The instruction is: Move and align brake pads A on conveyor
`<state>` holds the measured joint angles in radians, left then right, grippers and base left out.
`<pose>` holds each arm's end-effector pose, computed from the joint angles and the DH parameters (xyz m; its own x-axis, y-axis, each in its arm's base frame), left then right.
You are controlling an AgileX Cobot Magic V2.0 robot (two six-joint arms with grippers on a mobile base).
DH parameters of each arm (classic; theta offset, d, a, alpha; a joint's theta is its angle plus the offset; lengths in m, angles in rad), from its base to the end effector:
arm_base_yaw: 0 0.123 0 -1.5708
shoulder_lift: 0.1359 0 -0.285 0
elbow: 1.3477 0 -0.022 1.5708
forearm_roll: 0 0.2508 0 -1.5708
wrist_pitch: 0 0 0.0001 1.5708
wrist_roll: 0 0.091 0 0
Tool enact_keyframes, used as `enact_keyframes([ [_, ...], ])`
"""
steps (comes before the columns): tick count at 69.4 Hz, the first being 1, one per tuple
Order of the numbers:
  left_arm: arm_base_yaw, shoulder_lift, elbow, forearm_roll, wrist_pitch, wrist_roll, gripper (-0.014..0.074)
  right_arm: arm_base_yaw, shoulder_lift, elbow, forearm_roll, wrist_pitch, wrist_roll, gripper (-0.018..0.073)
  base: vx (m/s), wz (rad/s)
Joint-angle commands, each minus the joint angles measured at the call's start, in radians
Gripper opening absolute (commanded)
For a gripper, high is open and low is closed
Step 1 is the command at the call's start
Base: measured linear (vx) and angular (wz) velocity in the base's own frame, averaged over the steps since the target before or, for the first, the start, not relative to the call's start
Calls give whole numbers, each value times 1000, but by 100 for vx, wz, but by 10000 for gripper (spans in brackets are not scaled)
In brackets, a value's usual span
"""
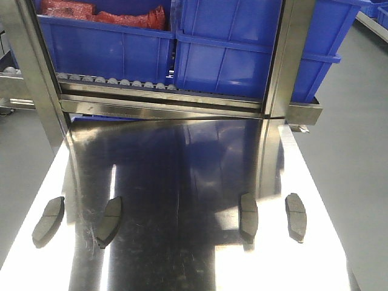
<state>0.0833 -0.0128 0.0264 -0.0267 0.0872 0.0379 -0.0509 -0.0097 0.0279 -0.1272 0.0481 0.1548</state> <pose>0.0565 0.0045 0.1970 -0.0144 0.0101 -0.9998 -0.0807 0.9967 0.0113 0.0568 -0.0035 0.1999 0.0228 0.0266 -0.9994 0.0564 0.9980 0.0279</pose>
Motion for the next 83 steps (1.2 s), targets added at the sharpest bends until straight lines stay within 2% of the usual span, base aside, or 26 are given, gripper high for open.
enact_keyframes([
  [1, -2, -5, 17, -9, -69, -3, -6, -8, -12, 12, -7, -79, -5, -11, 0, 0],
  [55, -2, -5, 17, -9, -70, -3, -6, -8, -12, 12, -7, -77, -5, -11, 0, 0],
  [67, -2, -5, 16, -15, -133, -3, -6, -8, -12, 12, -7, -77, -5, -11, 0, 0],
  [73, -2, -5, -5, -14, -174, -3, -6, -8, -12, 12, -7, -77, -5, -11, 0, 0],
  [83, -2, 4, -97, -29, -159, -4, -6, -8, -12, 12, -7, -77, -5, -11, 0, 0],
])
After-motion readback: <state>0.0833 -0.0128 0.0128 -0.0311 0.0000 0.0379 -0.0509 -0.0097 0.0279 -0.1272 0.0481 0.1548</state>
